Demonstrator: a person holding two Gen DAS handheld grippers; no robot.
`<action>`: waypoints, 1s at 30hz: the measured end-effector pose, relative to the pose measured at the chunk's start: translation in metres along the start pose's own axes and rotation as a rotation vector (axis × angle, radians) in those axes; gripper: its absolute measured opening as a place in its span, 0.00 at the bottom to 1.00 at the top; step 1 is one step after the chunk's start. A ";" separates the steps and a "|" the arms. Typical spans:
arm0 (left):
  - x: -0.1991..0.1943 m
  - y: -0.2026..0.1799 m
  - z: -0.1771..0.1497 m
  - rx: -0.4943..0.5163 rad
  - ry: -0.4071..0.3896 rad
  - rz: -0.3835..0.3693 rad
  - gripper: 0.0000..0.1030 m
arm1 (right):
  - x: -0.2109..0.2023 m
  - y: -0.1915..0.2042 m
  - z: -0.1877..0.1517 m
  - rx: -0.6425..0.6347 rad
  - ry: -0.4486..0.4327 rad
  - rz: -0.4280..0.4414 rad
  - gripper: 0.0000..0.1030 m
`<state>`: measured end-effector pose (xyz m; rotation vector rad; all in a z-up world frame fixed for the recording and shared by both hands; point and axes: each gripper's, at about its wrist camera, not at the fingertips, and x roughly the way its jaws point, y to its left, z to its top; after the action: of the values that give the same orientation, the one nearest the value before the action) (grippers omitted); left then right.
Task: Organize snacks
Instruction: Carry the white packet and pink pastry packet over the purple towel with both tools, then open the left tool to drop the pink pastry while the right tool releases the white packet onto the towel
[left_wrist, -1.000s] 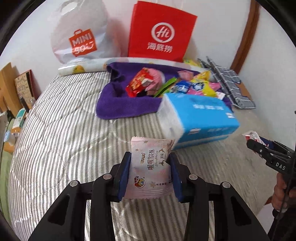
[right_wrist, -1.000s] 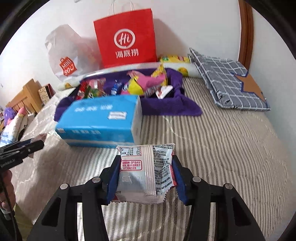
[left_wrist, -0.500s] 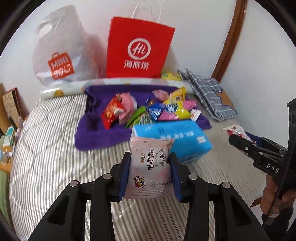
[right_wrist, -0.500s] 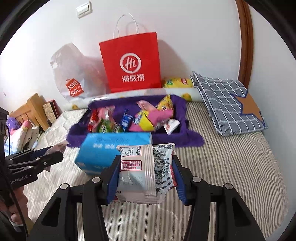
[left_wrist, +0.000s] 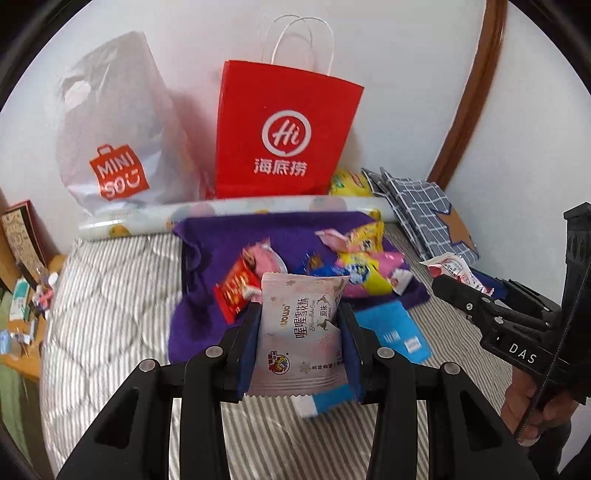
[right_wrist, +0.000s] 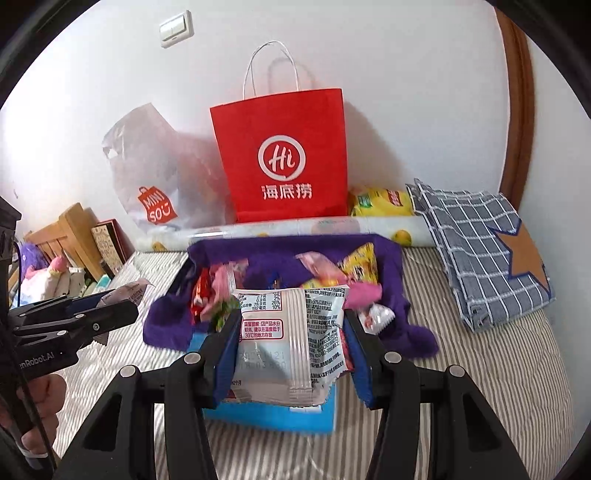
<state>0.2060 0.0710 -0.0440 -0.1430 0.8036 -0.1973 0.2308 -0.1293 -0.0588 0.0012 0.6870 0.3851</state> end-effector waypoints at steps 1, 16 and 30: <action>0.002 0.001 0.004 0.000 0.001 0.000 0.39 | 0.003 0.000 0.004 0.000 -0.003 0.001 0.48; 0.037 0.027 0.063 -0.014 -0.003 0.019 0.39 | 0.045 -0.009 0.053 0.008 -0.031 -0.026 0.48; 0.102 0.033 0.084 -0.024 0.050 -0.003 0.39 | 0.122 -0.031 0.063 0.045 0.040 -0.023 0.48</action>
<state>0.3403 0.0838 -0.0647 -0.1622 0.8556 -0.1950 0.3664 -0.1077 -0.0886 0.0282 0.7340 0.3485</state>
